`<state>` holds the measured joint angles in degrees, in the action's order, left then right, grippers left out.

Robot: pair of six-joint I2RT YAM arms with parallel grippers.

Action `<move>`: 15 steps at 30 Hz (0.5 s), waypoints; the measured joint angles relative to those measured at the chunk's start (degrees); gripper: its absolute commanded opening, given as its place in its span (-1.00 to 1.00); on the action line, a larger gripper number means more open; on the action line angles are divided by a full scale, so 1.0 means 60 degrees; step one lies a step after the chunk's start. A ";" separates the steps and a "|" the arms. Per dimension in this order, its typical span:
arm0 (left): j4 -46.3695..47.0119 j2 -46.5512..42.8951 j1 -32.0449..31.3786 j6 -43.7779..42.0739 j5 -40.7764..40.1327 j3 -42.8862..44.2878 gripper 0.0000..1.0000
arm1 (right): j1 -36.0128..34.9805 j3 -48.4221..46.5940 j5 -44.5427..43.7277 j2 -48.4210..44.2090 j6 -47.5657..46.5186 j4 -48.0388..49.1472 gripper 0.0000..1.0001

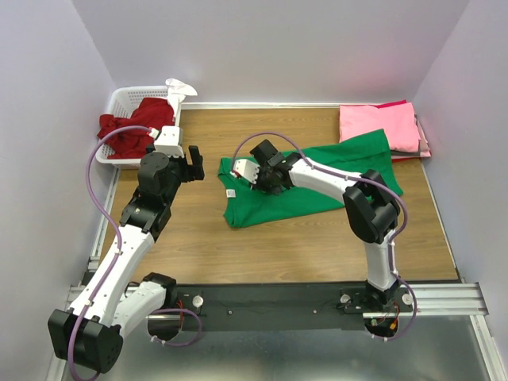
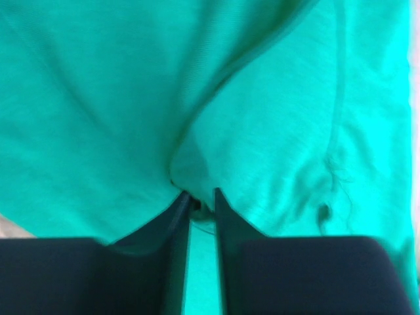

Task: Fold and stack the t-shirts
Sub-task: Fold the tshirt

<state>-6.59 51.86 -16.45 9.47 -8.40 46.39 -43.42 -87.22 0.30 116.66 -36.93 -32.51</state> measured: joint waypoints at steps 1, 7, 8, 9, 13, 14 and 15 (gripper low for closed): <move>0.0007 0.0000 0.0000 0.0000 0.0000 0.0000 0.73 | 0.0000 -0.0069 -0.0168 0.0011 0.0066 0.0004 -0.63; 0.0011 -0.0004 0.0000 0.0000 0.0000 0.0000 0.73 | 0.0270 -0.0423 -0.1111 0.0222 0.0488 0.0288 -0.94; 0.0011 -0.0004 0.0000 0.0000 0.0000 0.0000 0.73 | 0.0310 -0.0444 -0.1198 0.0244 0.0539 0.0317 -0.95; 0.0011 -0.0007 0.0000 0.0000 0.0000 0.0000 0.73 | 0.0448 -0.0466 -0.1333 0.0288 0.0667 0.0415 -0.95; 0.0015 -0.0033 0.0000 0.0000 0.0000 0.0000 0.73 | 0.0936 -0.0572 -0.1698 0.0364 0.1093 0.0576 -0.22; 0.0015 -0.0036 0.0000 0.0000 0.0000 0.0000 0.73 | 0.1045 -0.0583 -0.1730 0.0364 0.1213 0.0608 0.08; 0.0015 -0.0036 0.0000 0.0000 0.0000 0.0000 0.73 | 0.1184 -0.0583 -0.1810 0.0364 0.1290 0.0670 0.54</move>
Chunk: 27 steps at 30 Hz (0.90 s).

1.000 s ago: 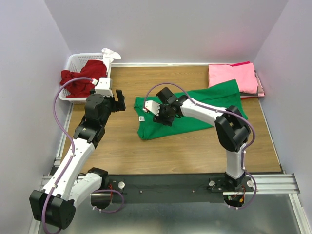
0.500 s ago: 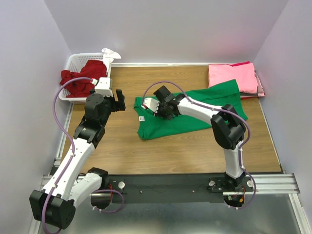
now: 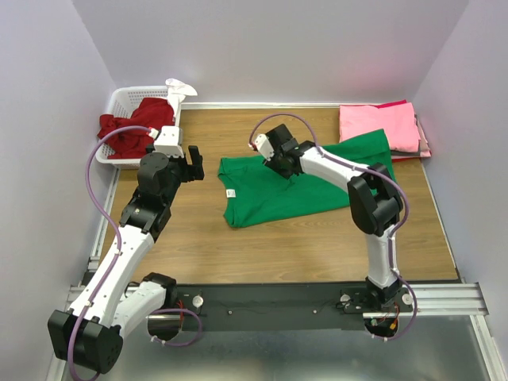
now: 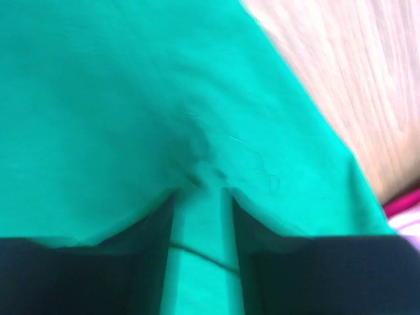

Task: Fold and stack the t-shirts
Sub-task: Fold the tshirt

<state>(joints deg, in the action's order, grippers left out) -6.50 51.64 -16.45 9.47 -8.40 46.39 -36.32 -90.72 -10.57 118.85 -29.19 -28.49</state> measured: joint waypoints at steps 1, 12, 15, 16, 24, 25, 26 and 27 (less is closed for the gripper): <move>0.0000 0.0000 0.0000 0.0004 0.0000 0.0000 0.73 | 0.0091 -0.0004 -0.0066 0.0000 0.0051 0.0044 0.63; 0.0127 0.0025 0.0000 0.0208 0.0361 -0.0062 0.87 | 0.0601 0.0168 0.0481 -0.0590 0.0612 0.0084 0.99; 0.0204 0.0368 0.0000 0.0699 0.1315 -0.0087 0.79 | 0.1395 0.1002 0.2131 -0.1963 0.0182 0.0051 0.99; 0.0284 0.0561 0.0000 0.0918 0.1690 -0.0153 0.77 | 0.1632 0.1395 0.2696 -0.2484 0.0022 0.0073 1.00; -0.0175 0.0780 0.0000 0.2299 0.3490 -0.1486 0.73 | 0.0801 0.4605 0.6692 -0.5461 -0.2412 -0.0729 0.87; -0.0266 0.0645 0.0000 0.2350 0.3493 -0.1483 0.74 | 0.0379 0.4776 0.6681 -0.5329 -0.2484 -0.0750 0.83; -0.0331 0.0452 0.0000 0.2412 0.3483 -0.1472 0.74 | 0.0040 0.4874 0.6655 -0.5169 -0.2532 -0.0769 0.78; -0.0412 0.0124 0.0000 0.2495 0.3468 -0.1446 0.74 | -0.0492 0.4903 0.6441 -0.4860 -0.2524 -0.0772 0.72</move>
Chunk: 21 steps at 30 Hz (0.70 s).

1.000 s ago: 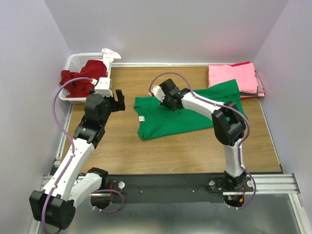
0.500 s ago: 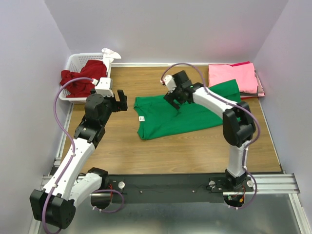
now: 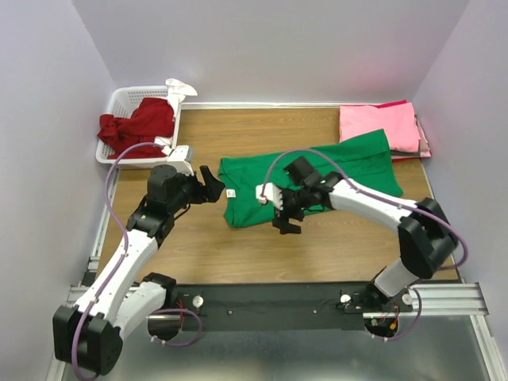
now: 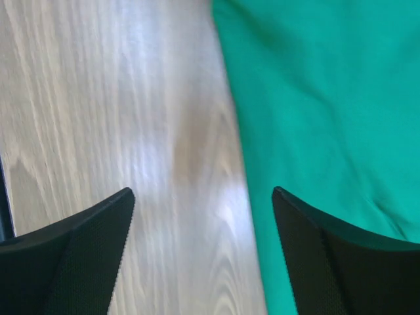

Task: Fold and stack the t-shirts
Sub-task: Fold the tshirt

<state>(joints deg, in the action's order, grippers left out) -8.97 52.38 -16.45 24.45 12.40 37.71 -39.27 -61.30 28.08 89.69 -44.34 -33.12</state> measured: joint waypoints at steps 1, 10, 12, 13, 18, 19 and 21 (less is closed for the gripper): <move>-0.0022 -0.0178 0.0000 0.0084 -0.0033 0.0018 0.72 | -0.0211 -0.0029 -0.0124 0.0171 0.0033 0.0033 0.68; 0.0302 -0.0568 -0.0004 0.2273 0.0637 -0.1297 0.51 | -0.0477 -0.1169 -0.1708 0.1526 0.0812 0.0182 0.79; 0.0047 -0.0204 -0.0033 0.2648 0.0801 -0.1876 0.53 | -0.0149 -0.1122 -0.1716 0.1330 0.0852 0.0178 0.79; -0.0135 -0.0062 -0.0073 0.2845 0.0823 -0.2080 0.54 | 0.0047 -0.1082 -0.1705 0.1228 0.0892 0.0178 0.79; -0.0594 0.0561 -0.0270 0.3563 0.0801 -0.2157 0.54 | 0.1840 -0.0710 -0.1359 0.0273 0.0998 0.0266 0.80; -0.0608 0.0699 -0.0299 0.3661 0.0794 -0.2153 0.54 | 0.2229 -0.0612 -0.1231 0.0080 0.1005 0.0277 0.80; -0.0597 0.1082 -0.0408 0.3920 0.0798 -0.2153 0.54 | 0.2841 -0.0382 -0.0867 -0.0273 0.1045 0.0342 0.80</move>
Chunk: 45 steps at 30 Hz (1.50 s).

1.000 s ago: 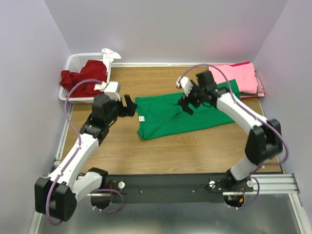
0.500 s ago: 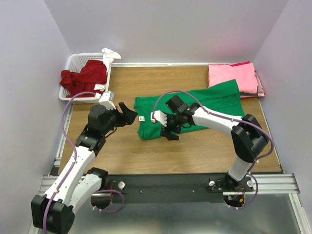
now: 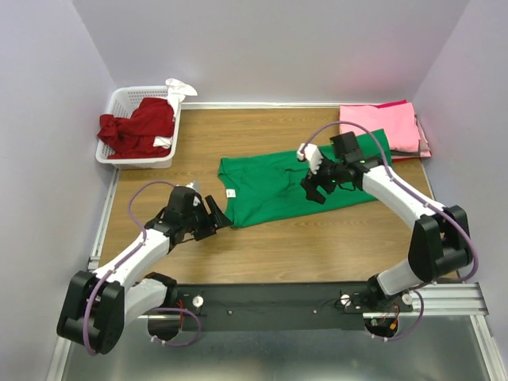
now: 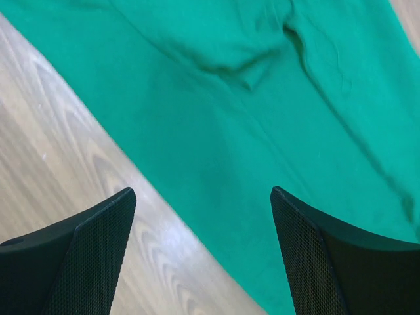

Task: Fold and stack the t-shirts
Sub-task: Fold the tshirt

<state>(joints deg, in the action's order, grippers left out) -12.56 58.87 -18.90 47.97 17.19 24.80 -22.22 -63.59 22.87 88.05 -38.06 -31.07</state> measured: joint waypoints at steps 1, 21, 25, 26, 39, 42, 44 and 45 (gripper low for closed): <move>0.0011 0.0153 -0.0117 0.0160 -0.0004 0.0000 0.54 | 0.0321 0.0189 0.0273 -0.0222 0.0018 0.0022 0.80; 0.1013 0.1574 -0.1512 0.1548 -0.0317 -0.0011 0.53 | 0.1341 0.0940 0.2011 -0.0896 0.0011 0.0029 0.81; 0.1392 0.1789 -0.1665 0.1774 -0.0328 -0.0011 0.52 | 0.1348 0.0951 0.2080 -0.0918 0.0011 0.0029 0.81; 0.1475 0.1843 -0.1683 0.1814 -0.0324 -0.0011 0.52 | 0.1348 0.0954 0.2084 -0.0925 0.0011 0.0029 0.81; 0.1883 0.2098 -0.1687 0.2164 -0.0361 -0.0007 0.51 | 0.1413 0.0994 0.2113 -0.0951 -0.0018 0.0029 0.81; 0.1887 0.2146 -0.1687 0.2200 -0.0372 0.0033 0.50 | 0.1410 0.0994 0.2113 -0.0951 -0.0022 0.0029 0.81; 0.1872 0.2197 -0.1687 0.2211 -0.0382 0.0084 0.50 | 0.1410 0.0998 0.2116 -0.0951 -0.0022 0.0033 0.81; 0.1872 0.2229 -0.1687 0.2215 -0.0415 0.0109 0.49 | 0.1410 0.1005 0.2116 -0.0951 -0.0022 0.0029 0.81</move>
<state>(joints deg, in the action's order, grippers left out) -1.32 72.25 -29.02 61.25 14.70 25.45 -13.76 -57.56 35.57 82.35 -38.20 -30.89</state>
